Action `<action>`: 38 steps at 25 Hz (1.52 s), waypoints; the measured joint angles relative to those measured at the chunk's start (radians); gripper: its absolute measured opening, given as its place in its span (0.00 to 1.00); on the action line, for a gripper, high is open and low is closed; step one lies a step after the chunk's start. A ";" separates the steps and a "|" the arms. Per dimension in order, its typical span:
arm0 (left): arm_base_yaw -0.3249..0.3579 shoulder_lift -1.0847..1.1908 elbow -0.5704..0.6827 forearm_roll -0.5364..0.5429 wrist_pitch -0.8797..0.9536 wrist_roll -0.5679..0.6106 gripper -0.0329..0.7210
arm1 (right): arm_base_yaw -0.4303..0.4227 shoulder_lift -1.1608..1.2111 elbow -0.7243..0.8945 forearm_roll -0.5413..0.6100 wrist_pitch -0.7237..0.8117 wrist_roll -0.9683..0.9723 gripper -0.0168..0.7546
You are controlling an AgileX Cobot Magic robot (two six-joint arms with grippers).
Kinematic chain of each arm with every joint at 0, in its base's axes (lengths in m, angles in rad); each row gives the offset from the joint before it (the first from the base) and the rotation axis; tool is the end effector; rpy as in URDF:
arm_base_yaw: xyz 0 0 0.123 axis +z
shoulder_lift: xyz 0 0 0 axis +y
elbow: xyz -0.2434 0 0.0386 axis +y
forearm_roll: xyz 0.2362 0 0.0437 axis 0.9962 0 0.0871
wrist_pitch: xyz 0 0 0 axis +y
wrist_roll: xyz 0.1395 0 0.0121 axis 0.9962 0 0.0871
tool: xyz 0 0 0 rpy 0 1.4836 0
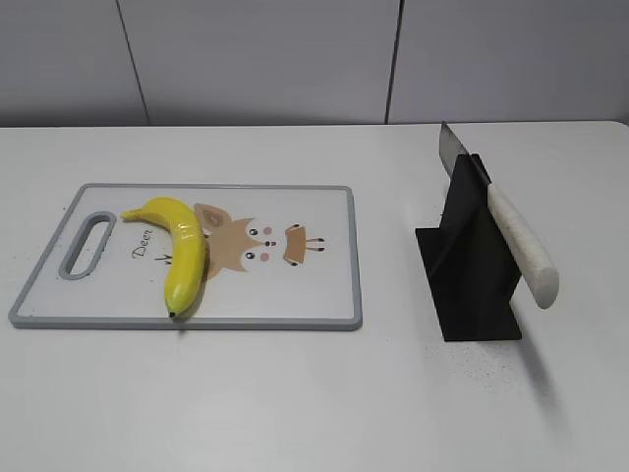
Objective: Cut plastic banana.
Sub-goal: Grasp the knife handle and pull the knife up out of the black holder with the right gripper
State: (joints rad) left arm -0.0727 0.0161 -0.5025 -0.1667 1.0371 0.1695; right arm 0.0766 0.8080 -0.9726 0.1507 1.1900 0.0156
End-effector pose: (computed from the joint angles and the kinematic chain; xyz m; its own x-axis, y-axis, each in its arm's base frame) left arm 0.0683 -0.0250 0.2533 -0.4221 0.1141 -0.8993 0.2360 0.9717 0.0125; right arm 0.1659 0.0323 0.2959 -0.8111 0.0092 -0.5848 -0.1003 0.9829 0.1545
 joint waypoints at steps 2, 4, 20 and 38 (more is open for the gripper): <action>0.000 0.000 0.000 0.000 0.000 0.000 0.82 | 0.000 0.053 -0.031 0.005 0.001 0.000 0.66; 0.000 0.000 0.000 0.001 0.000 0.000 0.82 | 0.000 0.111 -0.069 0.029 0.002 -0.002 0.65; 0.000 0.000 0.000 0.001 0.000 0.000 0.82 | 0.233 0.606 -0.368 0.185 0.004 -0.016 0.56; 0.000 0.000 0.000 0.001 0.000 0.000 0.82 | 0.316 0.730 -0.248 -0.091 -0.015 0.207 0.54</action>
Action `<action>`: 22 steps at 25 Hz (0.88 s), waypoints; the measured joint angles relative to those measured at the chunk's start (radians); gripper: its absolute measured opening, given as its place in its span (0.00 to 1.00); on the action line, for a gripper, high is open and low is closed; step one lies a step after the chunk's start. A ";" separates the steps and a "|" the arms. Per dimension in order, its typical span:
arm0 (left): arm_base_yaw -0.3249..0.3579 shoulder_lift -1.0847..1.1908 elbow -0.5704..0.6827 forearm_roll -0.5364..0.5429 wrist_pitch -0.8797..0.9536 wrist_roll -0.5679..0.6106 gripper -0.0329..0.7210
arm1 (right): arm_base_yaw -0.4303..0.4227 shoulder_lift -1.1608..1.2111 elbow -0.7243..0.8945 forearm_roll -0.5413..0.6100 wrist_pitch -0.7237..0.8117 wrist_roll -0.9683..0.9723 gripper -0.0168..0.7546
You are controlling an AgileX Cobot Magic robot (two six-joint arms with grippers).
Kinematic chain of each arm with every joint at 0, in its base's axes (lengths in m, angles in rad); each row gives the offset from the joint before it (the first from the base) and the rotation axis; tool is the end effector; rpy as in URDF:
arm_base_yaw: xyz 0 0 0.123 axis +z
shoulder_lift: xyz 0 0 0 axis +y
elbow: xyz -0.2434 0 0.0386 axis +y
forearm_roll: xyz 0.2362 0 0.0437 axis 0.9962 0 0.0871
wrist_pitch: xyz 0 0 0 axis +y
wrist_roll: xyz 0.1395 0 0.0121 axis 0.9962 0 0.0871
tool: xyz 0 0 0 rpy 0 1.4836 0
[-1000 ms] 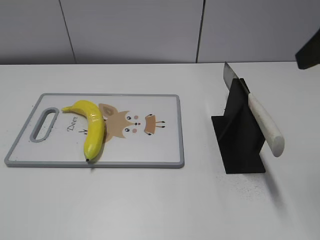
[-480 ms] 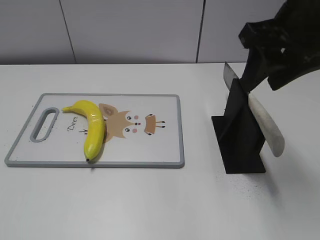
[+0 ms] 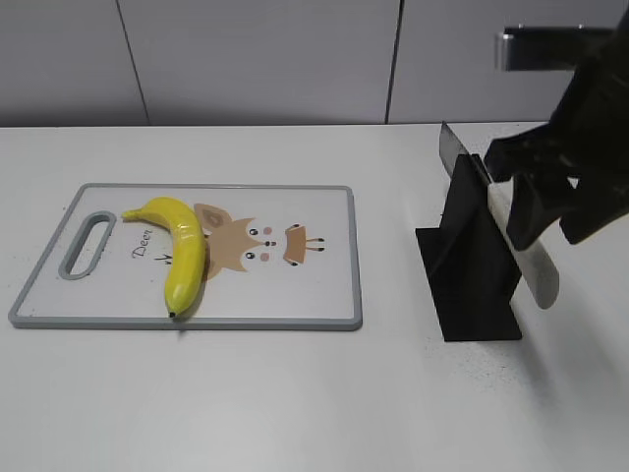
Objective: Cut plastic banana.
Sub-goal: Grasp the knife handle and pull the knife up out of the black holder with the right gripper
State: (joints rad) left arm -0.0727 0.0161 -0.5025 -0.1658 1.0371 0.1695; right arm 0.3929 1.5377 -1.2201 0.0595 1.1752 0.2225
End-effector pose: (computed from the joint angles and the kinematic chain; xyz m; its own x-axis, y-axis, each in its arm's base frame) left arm 0.0683 -0.0249 0.2533 -0.4221 0.1146 -0.8993 0.2355 0.9718 0.0133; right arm 0.2664 0.1187 0.1974 -0.9788 -0.1430 -0.1470 -0.1576 0.9832 0.0926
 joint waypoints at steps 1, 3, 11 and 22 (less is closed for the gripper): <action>0.000 0.000 0.000 0.000 0.000 0.000 0.82 | 0.000 0.000 0.024 -0.002 -0.016 0.004 0.54; 0.000 0.000 0.000 0.000 0.000 0.000 0.82 | 0.000 0.000 0.057 -0.003 -0.057 0.008 0.54; 0.000 0.000 0.000 0.000 0.000 0.000 0.82 | 0.000 0.017 0.105 -0.035 -0.136 0.072 0.54; 0.000 0.000 0.000 0.000 0.000 0.000 0.81 | 0.000 0.116 0.108 -0.039 -0.161 0.089 0.52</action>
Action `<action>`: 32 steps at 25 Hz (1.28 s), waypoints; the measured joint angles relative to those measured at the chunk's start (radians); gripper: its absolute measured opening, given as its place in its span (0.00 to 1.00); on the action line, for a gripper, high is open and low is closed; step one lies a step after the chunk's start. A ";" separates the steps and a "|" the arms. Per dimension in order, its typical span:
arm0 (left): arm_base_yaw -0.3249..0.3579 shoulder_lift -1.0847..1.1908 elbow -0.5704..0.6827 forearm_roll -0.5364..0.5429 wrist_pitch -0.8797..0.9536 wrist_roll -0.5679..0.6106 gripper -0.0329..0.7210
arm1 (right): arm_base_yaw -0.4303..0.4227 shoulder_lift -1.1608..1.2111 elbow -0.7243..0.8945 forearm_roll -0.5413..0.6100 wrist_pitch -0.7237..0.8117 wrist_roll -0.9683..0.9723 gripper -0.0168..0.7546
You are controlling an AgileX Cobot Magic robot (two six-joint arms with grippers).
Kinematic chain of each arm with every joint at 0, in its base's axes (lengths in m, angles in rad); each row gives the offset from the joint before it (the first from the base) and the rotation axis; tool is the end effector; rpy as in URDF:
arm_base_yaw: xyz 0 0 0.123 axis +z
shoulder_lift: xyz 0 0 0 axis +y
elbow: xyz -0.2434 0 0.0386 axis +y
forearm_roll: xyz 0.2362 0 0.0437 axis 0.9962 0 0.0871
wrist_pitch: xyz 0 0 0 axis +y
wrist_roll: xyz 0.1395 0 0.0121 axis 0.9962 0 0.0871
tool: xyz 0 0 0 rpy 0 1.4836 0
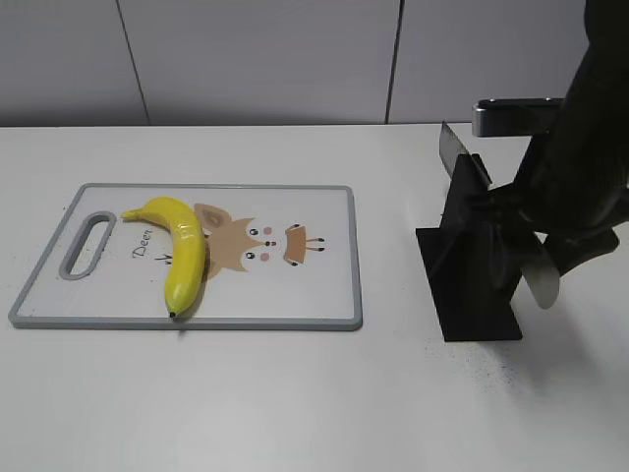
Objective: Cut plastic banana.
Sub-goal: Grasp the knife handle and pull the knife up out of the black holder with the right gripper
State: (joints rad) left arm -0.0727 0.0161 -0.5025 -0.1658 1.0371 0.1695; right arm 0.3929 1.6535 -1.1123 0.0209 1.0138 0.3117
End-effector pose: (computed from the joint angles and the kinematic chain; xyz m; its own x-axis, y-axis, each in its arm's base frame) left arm 0.0683 -0.0249 0.2533 -0.4221 0.1146 -0.8993 0.2355 0.9718 0.0133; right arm 0.2742 0.1163 0.1389 -0.9934 -0.0684 -0.0920 -0.0732 0.9961 0.0494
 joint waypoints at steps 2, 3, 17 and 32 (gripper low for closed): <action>0.000 0.000 0.000 0.000 0.000 0.000 0.81 | 0.000 0.004 0.000 0.004 0.000 0.000 0.47; 0.000 0.000 0.000 0.000 0.000 0.000 0.81 | 0.000 0.004 0.000 0.006 0.000 0.000 0.43; 0.000 0.000 0.000 0.000 0.000 0.000 0.77 | -0.001 0.004 0.000 0.028 0.004 0.015 0.26; 0.000 0.000 0.000 0.001 0.000 0.000 0.75 | -0.001 0.005 -0.070 0.023 0.109 0.016 0.26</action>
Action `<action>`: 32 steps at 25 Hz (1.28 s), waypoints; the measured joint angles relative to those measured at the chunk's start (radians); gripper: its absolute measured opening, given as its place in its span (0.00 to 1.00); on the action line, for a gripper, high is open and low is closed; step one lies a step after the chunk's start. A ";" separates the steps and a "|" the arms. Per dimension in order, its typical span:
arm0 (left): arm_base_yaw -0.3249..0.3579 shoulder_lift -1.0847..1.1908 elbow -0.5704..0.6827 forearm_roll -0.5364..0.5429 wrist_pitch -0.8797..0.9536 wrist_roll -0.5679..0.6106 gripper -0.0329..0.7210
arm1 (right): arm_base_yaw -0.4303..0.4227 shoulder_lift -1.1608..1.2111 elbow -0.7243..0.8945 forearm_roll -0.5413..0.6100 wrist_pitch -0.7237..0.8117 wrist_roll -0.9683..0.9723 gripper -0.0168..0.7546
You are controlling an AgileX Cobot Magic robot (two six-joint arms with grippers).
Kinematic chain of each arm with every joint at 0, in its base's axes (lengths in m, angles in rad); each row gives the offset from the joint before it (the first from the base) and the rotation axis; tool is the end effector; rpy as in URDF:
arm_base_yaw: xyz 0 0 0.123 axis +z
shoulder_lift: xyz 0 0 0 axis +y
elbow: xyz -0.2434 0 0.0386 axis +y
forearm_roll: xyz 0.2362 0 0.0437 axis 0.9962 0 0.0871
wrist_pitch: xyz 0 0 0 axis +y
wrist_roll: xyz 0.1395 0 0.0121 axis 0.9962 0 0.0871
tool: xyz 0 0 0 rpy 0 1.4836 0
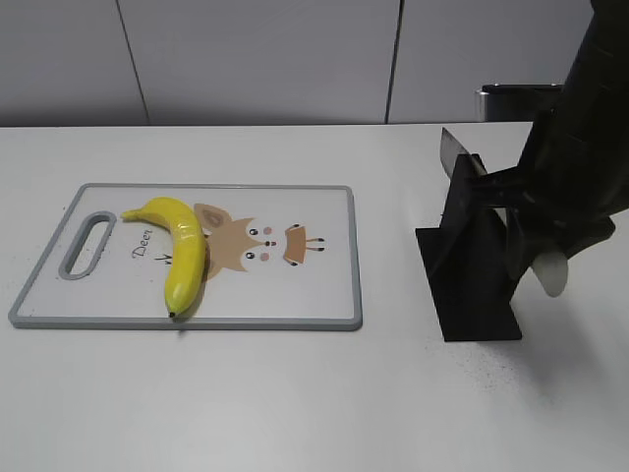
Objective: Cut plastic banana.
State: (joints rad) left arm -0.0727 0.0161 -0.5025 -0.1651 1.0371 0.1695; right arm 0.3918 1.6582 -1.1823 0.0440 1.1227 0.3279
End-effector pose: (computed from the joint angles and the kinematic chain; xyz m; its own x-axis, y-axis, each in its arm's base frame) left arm 0.0683 -0.0248 0.2532 -0.4221 0.1150 -0.8992 0.2352 0.9719 0.0138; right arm 0.2732 0.1189 0.1531 -0.9981 -0.0447 -0.0427 -0.0471 0.9972 0.0575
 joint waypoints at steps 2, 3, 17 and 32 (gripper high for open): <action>0.000 0.000 0.000 0.000 0.000 0.000 0.75 | 0.000 0.001 -0.001 -0.001 0.001 0.000 0.26; 0.000 0.000 0.000 0.000 0.000 0.000 0.75 | 0.000 0.001 -0.002 -0.001 0.001 0.000 0.26; 0.000 0.000 0.000 0.000 0.000 0.000 0.74 | 0.001 -0.053 -0.015 -0.044 0.002 -0.004 0.26; 0.000 0.000 0.000 0.000 0.000 0.000 0.73 | 0.001 -0.064 -0.129 -0.106 0.024 0.007 0.26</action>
State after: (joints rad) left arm -0.0727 0.0161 -0.5025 -0.1651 1.0371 0.1695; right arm 0.3928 1.5946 -1.3115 -0.0619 1.1463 0.3351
